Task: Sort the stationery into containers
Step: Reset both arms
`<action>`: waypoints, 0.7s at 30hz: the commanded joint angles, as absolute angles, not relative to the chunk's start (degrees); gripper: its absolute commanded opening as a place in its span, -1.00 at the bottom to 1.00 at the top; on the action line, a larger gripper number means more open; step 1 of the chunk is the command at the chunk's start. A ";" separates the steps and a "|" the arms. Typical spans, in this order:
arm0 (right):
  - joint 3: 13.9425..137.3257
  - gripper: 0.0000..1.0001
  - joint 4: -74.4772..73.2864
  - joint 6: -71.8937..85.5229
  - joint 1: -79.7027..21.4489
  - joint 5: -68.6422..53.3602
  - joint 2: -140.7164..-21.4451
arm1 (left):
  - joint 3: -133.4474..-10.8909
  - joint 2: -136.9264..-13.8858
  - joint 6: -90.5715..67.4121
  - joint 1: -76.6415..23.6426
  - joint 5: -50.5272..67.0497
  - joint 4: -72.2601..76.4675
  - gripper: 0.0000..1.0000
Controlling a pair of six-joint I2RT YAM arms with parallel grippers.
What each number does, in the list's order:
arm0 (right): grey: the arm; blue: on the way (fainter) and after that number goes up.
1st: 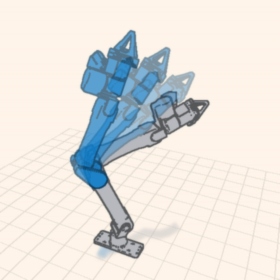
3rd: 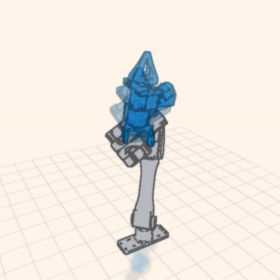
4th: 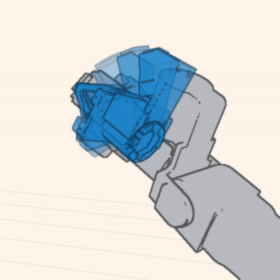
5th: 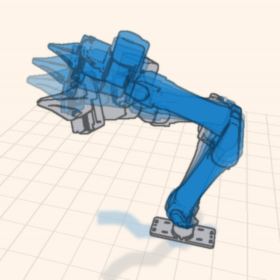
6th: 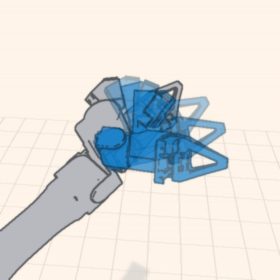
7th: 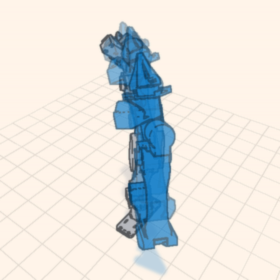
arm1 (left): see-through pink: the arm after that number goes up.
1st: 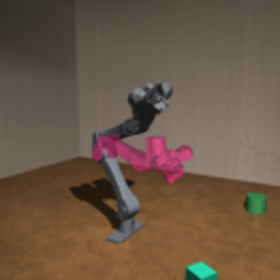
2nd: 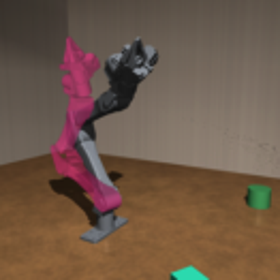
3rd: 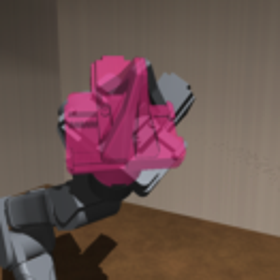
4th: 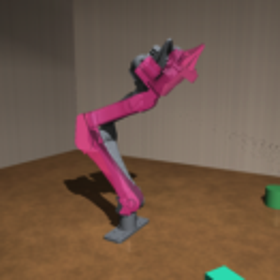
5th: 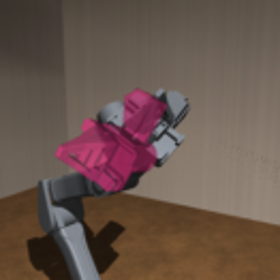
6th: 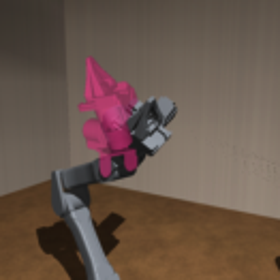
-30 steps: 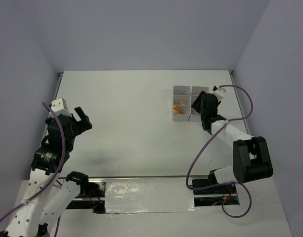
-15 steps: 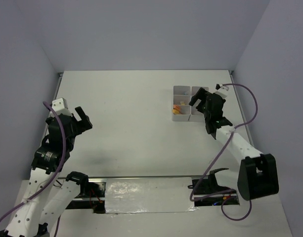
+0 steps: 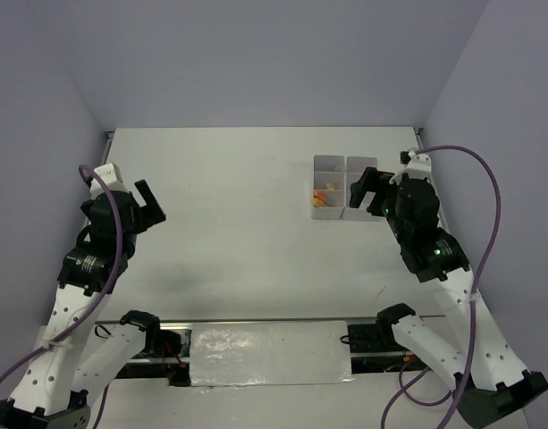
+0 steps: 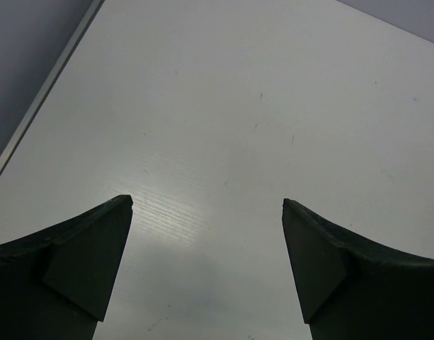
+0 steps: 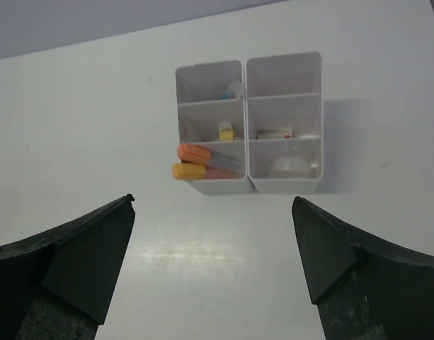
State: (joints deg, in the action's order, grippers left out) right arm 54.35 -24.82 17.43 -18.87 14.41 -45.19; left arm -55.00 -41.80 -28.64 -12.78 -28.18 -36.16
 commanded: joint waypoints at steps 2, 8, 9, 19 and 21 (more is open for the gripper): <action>58.45 0.99 -41.48 16.00 -21.53 19.60 -38.69 | -58.44 -40.52 -28.30 -12.39 -32.42 -38.58 0.99; 56.78 0.99 -43.77 14.86 -25.48 18.81 -25.33 | -57.31 -35.61 -27.77 -12.39 -32.09 -40.78 0.99; 56.69 0.99 -44.03 14.85 -26.10 19.42 -22.79 | -56.87 -34.90 -27.69 -12.39 -31.73 -40.78 0.99; 56.60 0.99 -45.53 14.85 -32.52 28.65 -17.23 | -51.77 -26.90 -27.95 -12.57 -28.30 -37.88 0.99; 56.86 0.99 -45.44 14.77 -32.78 28.83 -18.19 | -51.33 -27.07 -28.21 -12.66 -28.56 -37.88 0.99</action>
State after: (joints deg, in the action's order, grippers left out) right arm 55.92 -44.93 15.49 -32.08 26.13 -17.12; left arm -52.01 -27.27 -28.58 -12.78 -29.45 -40.29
